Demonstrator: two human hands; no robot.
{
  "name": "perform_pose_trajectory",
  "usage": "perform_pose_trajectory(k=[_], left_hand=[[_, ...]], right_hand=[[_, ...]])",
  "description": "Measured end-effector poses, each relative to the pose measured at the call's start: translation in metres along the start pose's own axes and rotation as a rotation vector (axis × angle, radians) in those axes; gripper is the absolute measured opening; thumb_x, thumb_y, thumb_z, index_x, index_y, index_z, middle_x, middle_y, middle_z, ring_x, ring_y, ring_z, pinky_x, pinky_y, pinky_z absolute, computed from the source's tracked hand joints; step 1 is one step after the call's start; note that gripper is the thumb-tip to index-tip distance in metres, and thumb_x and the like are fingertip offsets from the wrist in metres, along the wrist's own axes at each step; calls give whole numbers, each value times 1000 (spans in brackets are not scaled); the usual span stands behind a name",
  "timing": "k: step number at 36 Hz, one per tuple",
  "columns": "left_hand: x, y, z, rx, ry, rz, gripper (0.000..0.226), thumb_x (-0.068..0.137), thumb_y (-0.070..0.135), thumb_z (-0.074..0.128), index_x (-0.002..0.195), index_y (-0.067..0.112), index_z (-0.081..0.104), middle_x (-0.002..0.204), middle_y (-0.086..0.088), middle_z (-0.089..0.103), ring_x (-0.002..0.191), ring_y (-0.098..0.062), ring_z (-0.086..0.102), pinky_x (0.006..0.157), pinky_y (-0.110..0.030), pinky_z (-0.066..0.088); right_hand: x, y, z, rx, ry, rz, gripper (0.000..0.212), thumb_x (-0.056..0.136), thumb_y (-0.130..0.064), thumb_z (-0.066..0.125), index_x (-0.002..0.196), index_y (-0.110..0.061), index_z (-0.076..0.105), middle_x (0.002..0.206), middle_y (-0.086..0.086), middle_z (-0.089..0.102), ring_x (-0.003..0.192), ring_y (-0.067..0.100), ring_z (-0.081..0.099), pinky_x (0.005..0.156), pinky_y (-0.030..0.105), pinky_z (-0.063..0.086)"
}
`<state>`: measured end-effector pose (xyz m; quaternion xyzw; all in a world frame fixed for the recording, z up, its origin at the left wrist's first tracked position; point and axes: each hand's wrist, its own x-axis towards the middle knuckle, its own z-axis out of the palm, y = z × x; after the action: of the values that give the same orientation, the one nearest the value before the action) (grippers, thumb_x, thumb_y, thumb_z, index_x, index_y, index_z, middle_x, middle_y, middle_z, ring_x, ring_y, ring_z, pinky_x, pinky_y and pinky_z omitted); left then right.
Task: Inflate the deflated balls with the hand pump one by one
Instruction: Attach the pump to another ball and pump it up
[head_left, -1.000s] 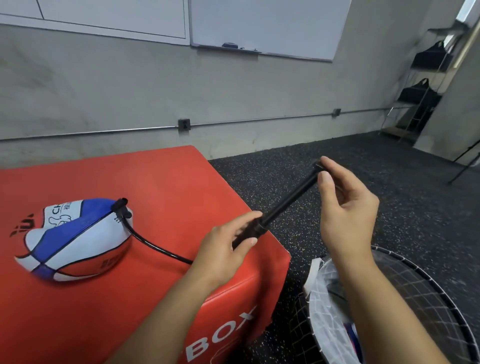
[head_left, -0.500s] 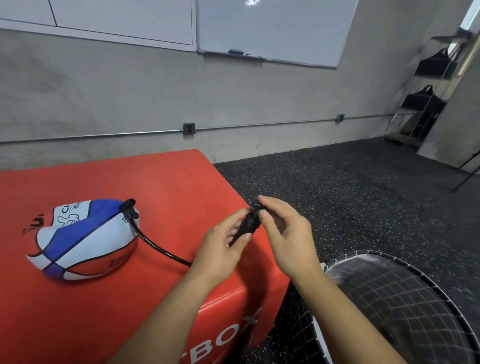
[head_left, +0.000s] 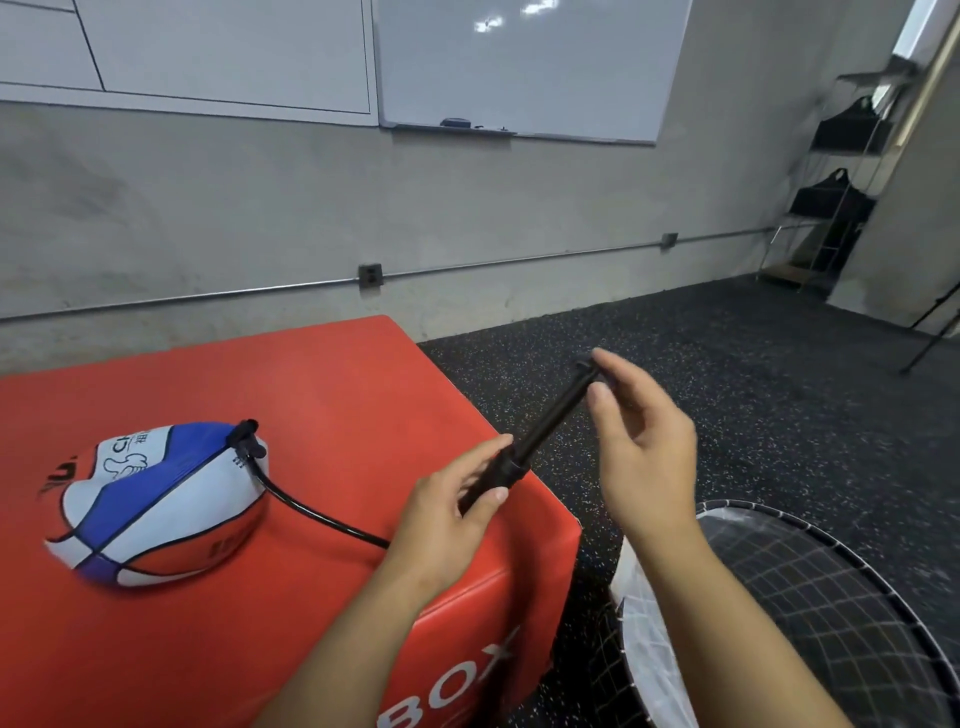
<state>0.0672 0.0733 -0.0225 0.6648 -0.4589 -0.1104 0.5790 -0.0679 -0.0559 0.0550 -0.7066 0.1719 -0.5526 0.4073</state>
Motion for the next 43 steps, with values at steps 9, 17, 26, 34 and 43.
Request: perform_pose_trajectory(k=[9,17,26,34,43], left_hand=[[2,-5,3,43,-23,1,58,96,12,69,139,50,59,126,28,70,123,6,62,106,-20,47],[5,-8,-1,-46,31,-34,57,94,3,72,134,43,64,117,24,74,113,1,68,97,-13,47],[10,-11,-2,-153,114,-27,45,94,7,76,120,42,67,111,12,78,105,-8,73,96,-24,54],[9,-9,-5,-202,90,-22,40,96,4,71,125,31,67,111,8,79,106,-13,74,95,-28,56],[6,-6,-3,-143,73,-7,50,94,1,73,126,37,65,116,14,77,112,-7,71,97,-19,52]], right_hand=[[10,-4,-19,-7,124,19,32,105,-11,60,133,-23,69,129,-8,71,123,5,65,108,34,52],[-2,4,13,-80,21,-8,30,105,-13,61,132,-22,70,130,-11,70,125,8,64,110,44,51],[-22,17,40,-107,-122,-45,26,105,-18,60,125,-24,74,129,-13,71,126,10,64,109,45,51],[-38,24,47,-136,-205,-56,27,100,-12,69,123,-26,74,126,-17,70,122,7,65,106,38,53],[-28,13,33,-47,-150,12,28,101,-9,68,120,-27,73,119,-10,74,112,12,71,99,37,57]])
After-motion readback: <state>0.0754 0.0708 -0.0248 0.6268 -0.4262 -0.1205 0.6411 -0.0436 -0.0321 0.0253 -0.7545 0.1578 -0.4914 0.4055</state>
